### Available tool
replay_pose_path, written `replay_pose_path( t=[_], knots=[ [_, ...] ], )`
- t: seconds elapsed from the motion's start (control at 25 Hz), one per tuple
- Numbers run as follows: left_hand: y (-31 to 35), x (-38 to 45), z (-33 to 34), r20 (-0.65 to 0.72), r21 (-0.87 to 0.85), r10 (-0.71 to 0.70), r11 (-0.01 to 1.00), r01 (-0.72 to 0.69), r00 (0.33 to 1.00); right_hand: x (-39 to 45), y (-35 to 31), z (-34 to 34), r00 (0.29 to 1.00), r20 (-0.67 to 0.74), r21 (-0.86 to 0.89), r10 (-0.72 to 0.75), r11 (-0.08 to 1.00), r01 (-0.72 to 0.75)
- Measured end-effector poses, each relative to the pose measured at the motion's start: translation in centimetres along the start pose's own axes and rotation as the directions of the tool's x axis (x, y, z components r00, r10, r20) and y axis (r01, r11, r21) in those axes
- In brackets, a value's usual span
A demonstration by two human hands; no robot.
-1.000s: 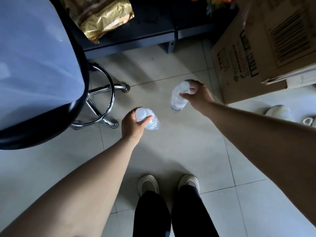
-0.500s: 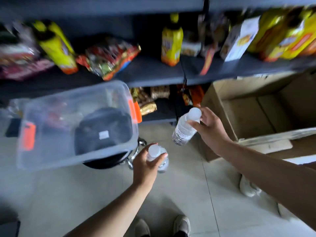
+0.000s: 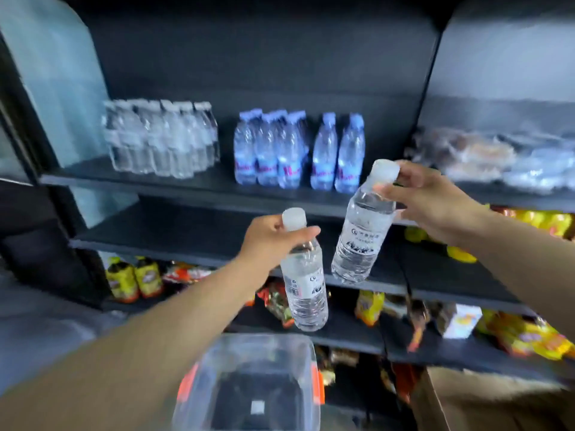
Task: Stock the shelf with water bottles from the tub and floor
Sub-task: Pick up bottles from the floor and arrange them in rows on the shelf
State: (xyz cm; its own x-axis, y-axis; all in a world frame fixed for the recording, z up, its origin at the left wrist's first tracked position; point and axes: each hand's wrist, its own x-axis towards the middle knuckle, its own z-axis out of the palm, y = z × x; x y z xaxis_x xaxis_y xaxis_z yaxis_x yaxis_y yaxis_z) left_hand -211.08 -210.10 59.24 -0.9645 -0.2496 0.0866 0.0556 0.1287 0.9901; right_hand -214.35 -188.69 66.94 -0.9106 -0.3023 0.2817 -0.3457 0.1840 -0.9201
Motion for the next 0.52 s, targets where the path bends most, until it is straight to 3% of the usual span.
replay_pose_path(
  t=[0.08,0.24,0.52],
  knots=[
    [5.4,1.3,-4.3,0.076,0.028,0.014,0.999,-0.016,0.997,2.5,-4.8,2.0,0.999,0.035,0.033,-0.030,0.999,0.029],
    [11.3,4.5,-13.0,0.095,0.038,0.159,0.986,-0.164,0.983,7.5,-10.7,7.9,0.999,0.016,0.032,-0.048,0.998,0.048],
    [11.9,12.2,-26.3,0.180,-0.068,0.186,0.982,-0.176,0.966,16.2,-14.0,18.6,0.997,-0.076,-0.012,-0.019,1.000,0.018]
  ],
)
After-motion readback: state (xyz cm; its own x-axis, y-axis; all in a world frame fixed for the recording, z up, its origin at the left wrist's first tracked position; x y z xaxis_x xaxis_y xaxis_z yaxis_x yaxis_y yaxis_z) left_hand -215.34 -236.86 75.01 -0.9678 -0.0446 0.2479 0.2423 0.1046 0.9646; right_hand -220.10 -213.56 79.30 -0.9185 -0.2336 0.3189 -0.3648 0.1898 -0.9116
